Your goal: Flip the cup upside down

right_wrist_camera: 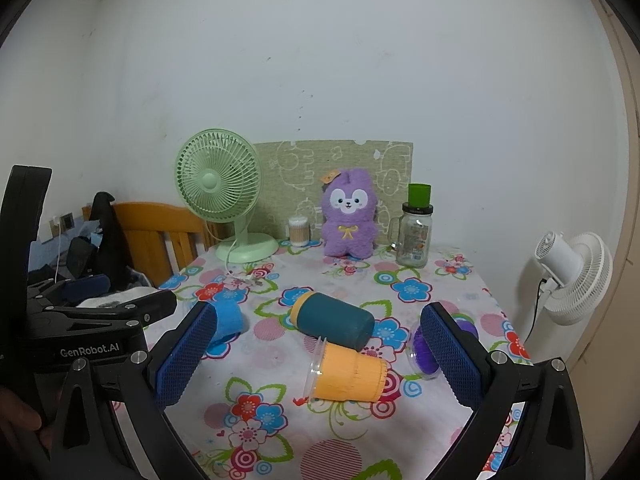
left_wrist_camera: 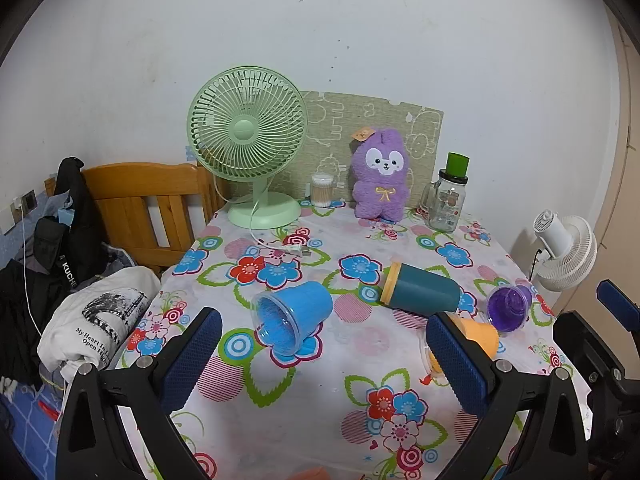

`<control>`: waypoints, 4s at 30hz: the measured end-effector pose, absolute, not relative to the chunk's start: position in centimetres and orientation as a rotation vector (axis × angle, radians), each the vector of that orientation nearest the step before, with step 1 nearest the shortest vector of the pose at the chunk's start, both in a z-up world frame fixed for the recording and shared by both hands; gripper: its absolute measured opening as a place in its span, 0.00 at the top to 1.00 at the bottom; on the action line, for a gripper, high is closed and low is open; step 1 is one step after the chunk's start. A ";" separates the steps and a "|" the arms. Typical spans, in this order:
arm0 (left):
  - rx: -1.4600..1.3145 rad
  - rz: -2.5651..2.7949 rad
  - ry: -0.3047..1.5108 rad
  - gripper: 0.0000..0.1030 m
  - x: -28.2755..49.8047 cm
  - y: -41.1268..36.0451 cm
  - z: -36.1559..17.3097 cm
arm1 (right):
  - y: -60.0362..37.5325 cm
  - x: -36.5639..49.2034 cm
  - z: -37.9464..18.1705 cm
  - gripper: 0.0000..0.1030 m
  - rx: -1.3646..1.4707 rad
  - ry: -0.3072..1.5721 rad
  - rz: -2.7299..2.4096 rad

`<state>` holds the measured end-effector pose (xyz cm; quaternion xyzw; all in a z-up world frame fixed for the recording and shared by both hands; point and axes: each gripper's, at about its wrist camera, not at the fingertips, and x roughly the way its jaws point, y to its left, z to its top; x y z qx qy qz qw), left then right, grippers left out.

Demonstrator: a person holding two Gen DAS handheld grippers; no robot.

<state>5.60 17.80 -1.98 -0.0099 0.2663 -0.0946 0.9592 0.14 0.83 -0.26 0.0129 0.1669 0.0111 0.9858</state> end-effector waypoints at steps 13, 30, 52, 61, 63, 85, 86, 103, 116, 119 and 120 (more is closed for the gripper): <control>0.054 -0.191 0.586 0.00 6.9 17.7 -3.1 | 1.1 0.5 -0.7 0.00 0.030 0.344 0.030; 0.284 -0.230 0.717 0.00 13.9 17.7 -5.9 | 2.5 4.5 -4.2 0.00 0.056 0.466 0.091; 0.638 -0.431 1.002 0.00 24.2 14.7 -9.7 | 5.1 9.6 -8.6 0.00 0.081 0.597 0.160; 0.700 -0.500 1.126 0.11 26.2 13.6 -11.7 | 4.8 9.9 -8.7 0.00 0.082 0.586 0.150; 0.687 -0.517 1.169 0.21 26.5 13.4 -12.1 | 4.8 9.9 -8.7 0.00 0.083 0.587 0.152; 0.532 -0.527 1.117 0.38 18.0 12.8 -8.5 | 3.9 6.3 -6.0 0.00 0.091 0.528 0.141; 0.516 -0.527 1.119 0.38 17.4 12.9 -8.5 | 3.8 6.0 -5.9 0.00 0.089 0.525 0.142; 0.236 -0.483 1.161 0.38 11.7 12.4 -9.8 | -1.2 -0.8 -5.4 0.00 0.125 0.522 0.046; 0.174 -0.524 1.232 0.38 8.3 6.3 -12.6 | -4.7 -4.1 -5.0 0.00 0.172 0.492 -0.035; 0.170 -0.513 1.234 0.38 7.9 5.5 -12.9 | -5.1 -4.3 -5.1 0.00 0.182 0.494 -0.039; 0.171 -0.504 1.231 0.38 7.9 5.4 -13.0 | -5.1 -4.3 -5.1 0.00 0.183 0.496 -0.039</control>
